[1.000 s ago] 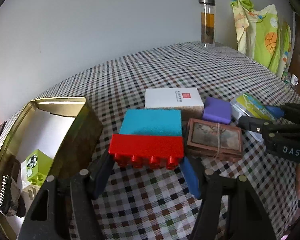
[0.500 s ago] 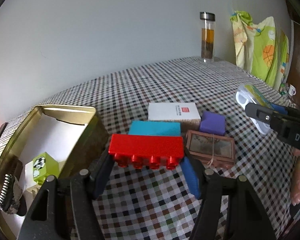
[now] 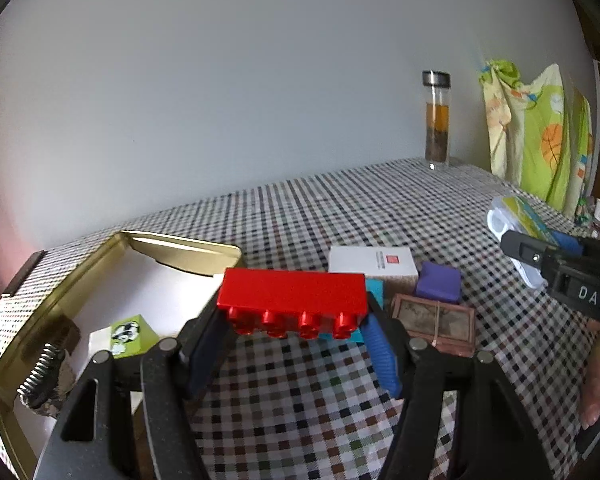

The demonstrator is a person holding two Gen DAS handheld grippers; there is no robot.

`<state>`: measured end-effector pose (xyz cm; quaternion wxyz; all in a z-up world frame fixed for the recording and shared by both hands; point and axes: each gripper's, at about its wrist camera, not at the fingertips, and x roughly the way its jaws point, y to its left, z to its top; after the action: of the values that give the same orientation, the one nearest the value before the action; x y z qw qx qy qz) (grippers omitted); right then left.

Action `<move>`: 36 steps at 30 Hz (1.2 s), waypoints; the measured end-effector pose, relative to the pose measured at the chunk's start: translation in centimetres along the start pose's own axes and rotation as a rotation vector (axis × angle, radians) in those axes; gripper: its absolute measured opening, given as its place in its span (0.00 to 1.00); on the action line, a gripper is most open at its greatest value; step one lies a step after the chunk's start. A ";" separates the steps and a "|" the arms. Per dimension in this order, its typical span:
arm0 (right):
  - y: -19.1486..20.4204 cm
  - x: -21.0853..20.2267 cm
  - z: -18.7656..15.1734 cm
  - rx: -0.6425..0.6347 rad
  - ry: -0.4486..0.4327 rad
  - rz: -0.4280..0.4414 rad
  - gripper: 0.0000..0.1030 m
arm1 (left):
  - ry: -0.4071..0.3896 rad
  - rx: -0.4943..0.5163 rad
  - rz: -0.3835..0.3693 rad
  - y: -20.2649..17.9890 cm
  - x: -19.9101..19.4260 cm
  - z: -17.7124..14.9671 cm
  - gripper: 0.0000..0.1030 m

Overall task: Organize rigid objects
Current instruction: 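Grasp the clear floss-pick case with the right gripper while the left gripper grasps the red brick, then carry the floss case with the right gripper while the left gripper carries the red brick over the tin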

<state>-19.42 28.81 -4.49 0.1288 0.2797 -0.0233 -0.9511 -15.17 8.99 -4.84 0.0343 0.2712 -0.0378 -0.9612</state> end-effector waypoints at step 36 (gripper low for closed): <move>5.0 -2.1 -0.5 -0.085 -0.134 -0.018 0.55 | -0.119 -0.141 0.090 3.9 -3.2 -1.0 0.63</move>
<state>-16.28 24.53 -3.20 0.1299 0.2099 0.0109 -0.9690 -11.68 5.29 -3.69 0.0942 0.2086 0.0156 -0.9733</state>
